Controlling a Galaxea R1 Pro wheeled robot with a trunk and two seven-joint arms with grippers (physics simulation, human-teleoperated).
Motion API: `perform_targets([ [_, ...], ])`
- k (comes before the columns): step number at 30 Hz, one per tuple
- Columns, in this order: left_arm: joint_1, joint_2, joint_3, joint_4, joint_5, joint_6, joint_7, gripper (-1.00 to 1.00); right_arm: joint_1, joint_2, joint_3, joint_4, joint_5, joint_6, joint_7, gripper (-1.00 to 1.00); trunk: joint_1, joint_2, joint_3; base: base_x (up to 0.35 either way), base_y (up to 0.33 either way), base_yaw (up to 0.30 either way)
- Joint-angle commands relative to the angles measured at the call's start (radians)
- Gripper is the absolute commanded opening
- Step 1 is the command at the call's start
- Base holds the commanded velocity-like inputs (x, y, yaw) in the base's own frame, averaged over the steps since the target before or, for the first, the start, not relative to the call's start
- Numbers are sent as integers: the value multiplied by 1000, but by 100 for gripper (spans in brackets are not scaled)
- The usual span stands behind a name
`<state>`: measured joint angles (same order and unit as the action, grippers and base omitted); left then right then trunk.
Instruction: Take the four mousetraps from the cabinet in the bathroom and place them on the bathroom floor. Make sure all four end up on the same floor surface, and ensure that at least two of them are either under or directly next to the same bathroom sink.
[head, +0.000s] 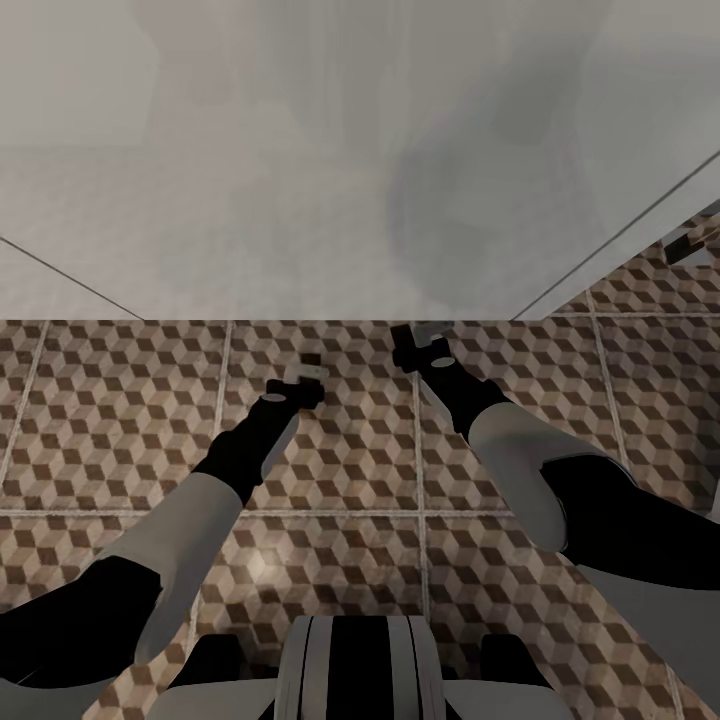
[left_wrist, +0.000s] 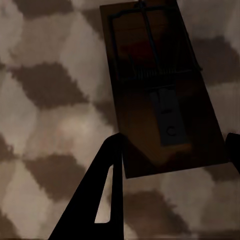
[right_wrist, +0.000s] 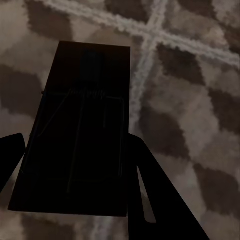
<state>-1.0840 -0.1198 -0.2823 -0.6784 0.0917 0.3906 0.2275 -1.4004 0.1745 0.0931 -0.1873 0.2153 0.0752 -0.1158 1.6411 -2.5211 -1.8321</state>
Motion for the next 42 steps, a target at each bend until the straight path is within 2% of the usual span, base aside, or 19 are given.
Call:
perform_targets([
  [1, 0, 1, -5, -3, 8, 4, 8, -100, 0, 0, 7, -1, 5, 8, -4, -100, 0, 0, 0, 0, 0, 0],
  [9, -2, 0, -5, -51, 8, 6, 10, -100, 0, 0, 6, 0, 6, 9, -4, -100, 0, 0, 0, 0, 0, 0],
  [32, -4, -4, -5, -58, 8, 5, 10, -100, 0, 0, 5, 19, 6, 0, -4, -100, 0, 0, 0, 0, 0, 0],
  [42, -4, -4, -5, -79, 8, 5, 10, -100, 0, 0, 6, 69, 8, -110, -9, -100, 0, 0, 0, 0, 0, 0],
])
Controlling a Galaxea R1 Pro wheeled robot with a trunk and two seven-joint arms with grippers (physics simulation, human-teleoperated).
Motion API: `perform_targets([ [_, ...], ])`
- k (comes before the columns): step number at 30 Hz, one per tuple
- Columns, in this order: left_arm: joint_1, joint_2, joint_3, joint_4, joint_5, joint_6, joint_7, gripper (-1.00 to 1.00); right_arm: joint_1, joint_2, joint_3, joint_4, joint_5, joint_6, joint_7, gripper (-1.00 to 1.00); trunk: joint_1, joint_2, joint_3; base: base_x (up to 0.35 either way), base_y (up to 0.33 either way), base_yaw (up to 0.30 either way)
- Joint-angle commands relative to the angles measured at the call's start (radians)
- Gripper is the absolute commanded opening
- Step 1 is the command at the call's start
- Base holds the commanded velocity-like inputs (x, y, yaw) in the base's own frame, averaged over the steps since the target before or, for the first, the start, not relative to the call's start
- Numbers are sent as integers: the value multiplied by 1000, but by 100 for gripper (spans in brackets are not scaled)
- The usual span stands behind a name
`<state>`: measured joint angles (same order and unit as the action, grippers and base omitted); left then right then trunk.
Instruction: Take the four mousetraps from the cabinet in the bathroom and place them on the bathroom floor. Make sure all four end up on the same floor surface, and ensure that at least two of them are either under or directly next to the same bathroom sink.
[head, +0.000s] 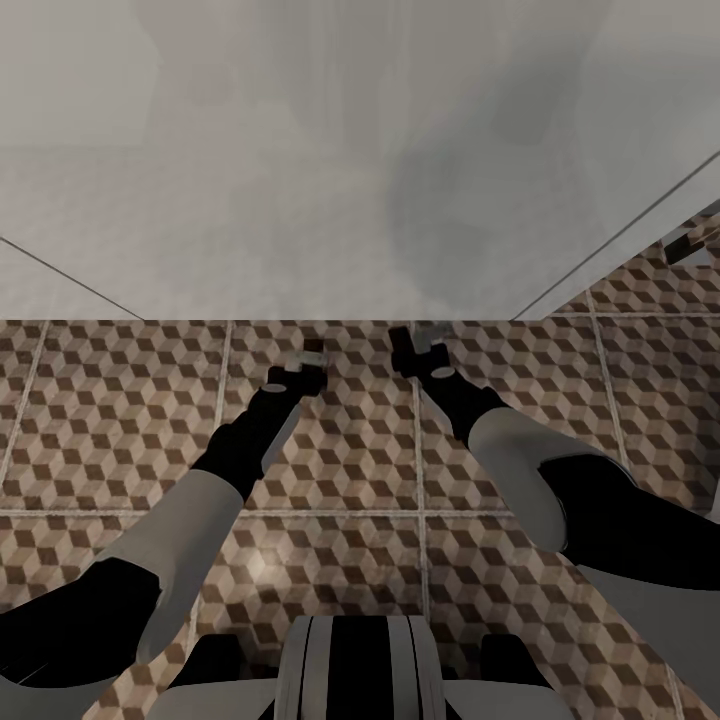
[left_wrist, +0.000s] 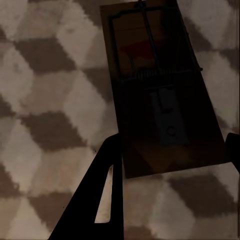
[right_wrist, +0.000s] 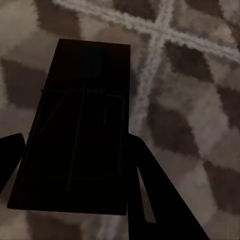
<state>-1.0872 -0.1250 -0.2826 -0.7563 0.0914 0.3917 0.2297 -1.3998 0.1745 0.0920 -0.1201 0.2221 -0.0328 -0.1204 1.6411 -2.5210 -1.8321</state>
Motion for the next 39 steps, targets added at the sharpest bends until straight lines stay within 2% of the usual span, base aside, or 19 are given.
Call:
perform_targets([
  [1, 0, 1, -4, -5, 8, 5, 8, -100, -1, 0, 8, 4, 1, -4, -5, -100, 0, 0, 0, 0, 0, 0],
  [12, 0, 1, -3, -62, 11, 7, 8, -100, -1, 0, 7, 20, 3, -10, -6, -100, 0, 0, 0, 0, 0, 0],
  [39, 0, -1, -4, -68, 13, 7, 8, -100, -1, 0, 7, 43, 3, -9, -7, -100, 0, 0, 0, 0, 0, 0],
])
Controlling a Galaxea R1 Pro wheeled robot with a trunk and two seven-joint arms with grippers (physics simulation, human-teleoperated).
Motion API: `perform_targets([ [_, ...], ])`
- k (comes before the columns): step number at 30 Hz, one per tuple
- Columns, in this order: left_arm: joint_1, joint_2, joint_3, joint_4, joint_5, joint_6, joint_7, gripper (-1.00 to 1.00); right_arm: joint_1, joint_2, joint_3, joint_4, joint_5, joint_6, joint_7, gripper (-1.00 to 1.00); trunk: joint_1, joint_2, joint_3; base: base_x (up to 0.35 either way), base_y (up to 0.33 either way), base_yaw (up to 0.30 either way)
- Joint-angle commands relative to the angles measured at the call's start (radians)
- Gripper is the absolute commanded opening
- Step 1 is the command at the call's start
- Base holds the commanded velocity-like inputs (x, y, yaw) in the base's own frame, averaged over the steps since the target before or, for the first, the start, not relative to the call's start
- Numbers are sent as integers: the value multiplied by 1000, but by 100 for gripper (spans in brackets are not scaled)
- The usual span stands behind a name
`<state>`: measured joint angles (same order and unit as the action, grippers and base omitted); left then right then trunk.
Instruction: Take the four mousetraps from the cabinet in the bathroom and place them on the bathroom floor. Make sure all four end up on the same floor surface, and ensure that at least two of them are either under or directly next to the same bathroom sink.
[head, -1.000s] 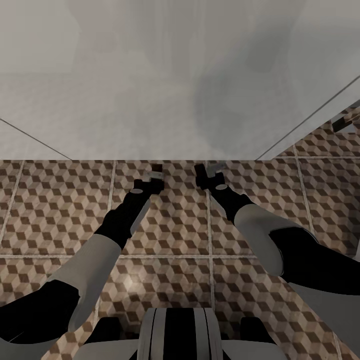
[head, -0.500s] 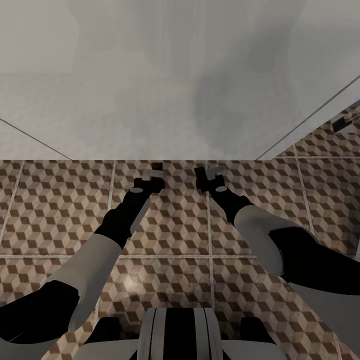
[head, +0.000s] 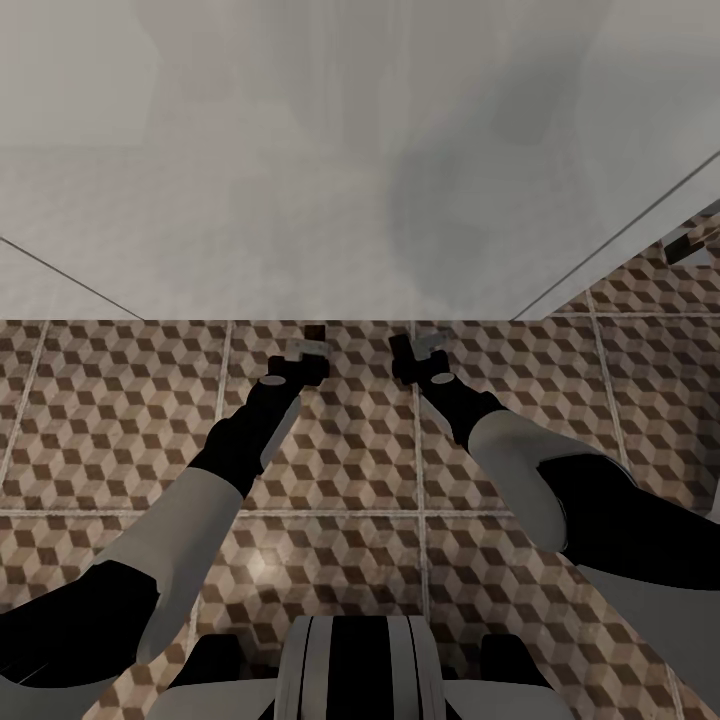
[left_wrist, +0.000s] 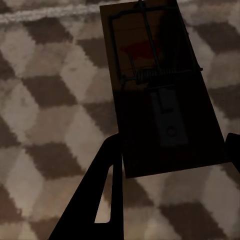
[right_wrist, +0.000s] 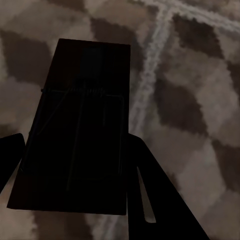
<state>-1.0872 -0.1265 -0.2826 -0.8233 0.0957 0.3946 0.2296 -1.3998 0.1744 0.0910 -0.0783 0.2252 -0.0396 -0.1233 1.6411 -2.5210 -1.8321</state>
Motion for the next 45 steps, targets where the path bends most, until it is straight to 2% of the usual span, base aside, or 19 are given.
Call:
perform_targets([
  [1, 0, 1, -4, -1, 9, 5, 8, -100, -1, 0, 7, 2, 0, -2, -4, -100, 0, 0, 0, 0, 0, 0],
  [34, 0, 1, -4, 0, 9, 4, 8, -100, -1, 0, 9, 2, 0, 9, -25, -100, 0, 0, 0, 0, 0, 0],
  [45, 0, 1, -5, 1, 9, 4, 8, -100, -1, 0, 9, 2, 1, 37, -37, -100, 0, 0, 0, 0, 0, 0],
])
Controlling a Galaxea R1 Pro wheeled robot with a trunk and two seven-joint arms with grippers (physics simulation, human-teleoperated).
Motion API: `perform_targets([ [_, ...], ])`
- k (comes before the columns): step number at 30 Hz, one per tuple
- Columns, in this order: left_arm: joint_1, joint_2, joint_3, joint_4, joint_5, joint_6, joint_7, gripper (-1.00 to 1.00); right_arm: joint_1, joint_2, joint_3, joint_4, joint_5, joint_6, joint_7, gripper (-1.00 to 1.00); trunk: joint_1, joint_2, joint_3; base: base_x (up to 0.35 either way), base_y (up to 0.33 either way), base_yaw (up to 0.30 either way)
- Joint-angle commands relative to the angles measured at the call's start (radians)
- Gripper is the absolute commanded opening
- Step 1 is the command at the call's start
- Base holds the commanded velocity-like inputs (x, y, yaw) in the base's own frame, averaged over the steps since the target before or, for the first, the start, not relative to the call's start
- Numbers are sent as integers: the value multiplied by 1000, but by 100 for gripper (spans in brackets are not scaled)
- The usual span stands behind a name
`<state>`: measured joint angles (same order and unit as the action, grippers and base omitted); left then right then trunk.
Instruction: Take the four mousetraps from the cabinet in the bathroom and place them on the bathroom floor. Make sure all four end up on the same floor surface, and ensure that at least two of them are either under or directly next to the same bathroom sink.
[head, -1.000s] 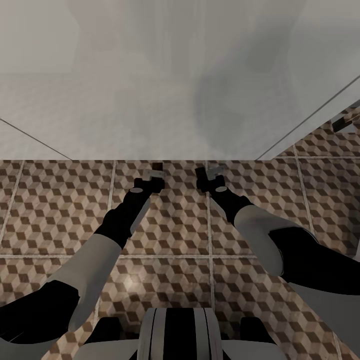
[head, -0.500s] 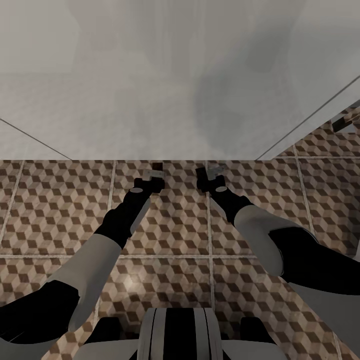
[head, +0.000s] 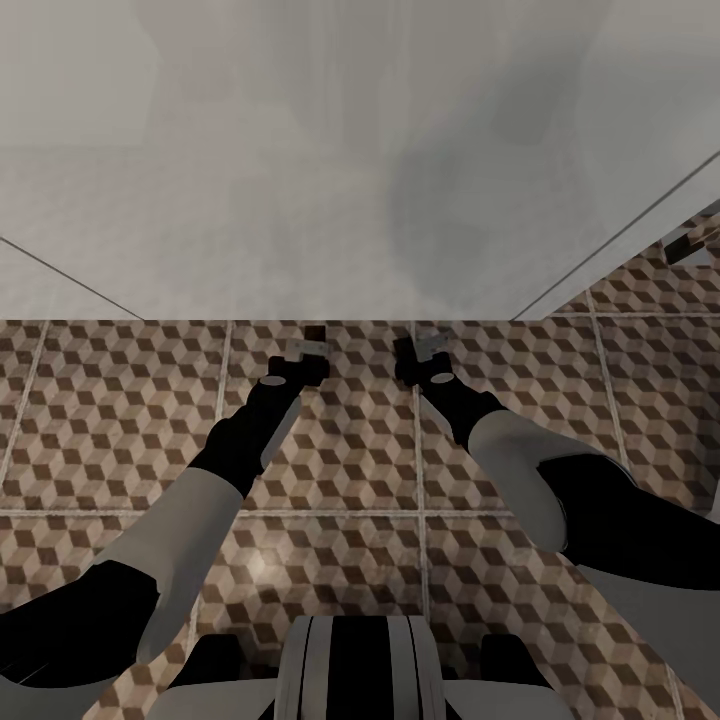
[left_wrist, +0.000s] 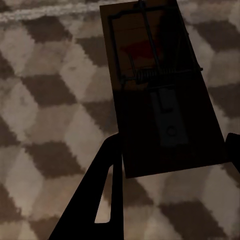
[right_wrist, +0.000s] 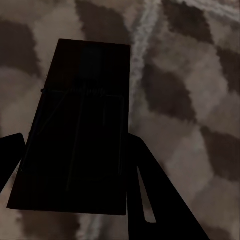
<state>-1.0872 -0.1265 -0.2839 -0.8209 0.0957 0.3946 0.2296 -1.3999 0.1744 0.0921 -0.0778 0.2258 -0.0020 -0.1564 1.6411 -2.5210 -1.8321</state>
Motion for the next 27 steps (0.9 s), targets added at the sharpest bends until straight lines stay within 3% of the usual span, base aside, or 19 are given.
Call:
perform_targets([
  [1, 0, 1, -4, -1, 9, 4, 8, -100, -1, 0, 8, 1, 0, 0, -4, -100, 0, 0, 0, 0, 0, 0],
  [13, 0, 1, -4, 3, 9, 4, 8, -100, -1, 0, 8, 1, 0, 0, -3, -100, 0, 0, 0, 0, 0, 0],
  [14, 0, 1, -4, 4, 9, 4, 8, -100, -1, 0, 8, 1, 0, 0, -3, 100, 0, 0, 0, 0, 0, 0],
  [27, 0, 1, -4, 6, 9, 4, 8, -100, -1, 0, 8, 1, 0, -1, -3, 100, 0, 0, 0, 0, 0, 0],
])
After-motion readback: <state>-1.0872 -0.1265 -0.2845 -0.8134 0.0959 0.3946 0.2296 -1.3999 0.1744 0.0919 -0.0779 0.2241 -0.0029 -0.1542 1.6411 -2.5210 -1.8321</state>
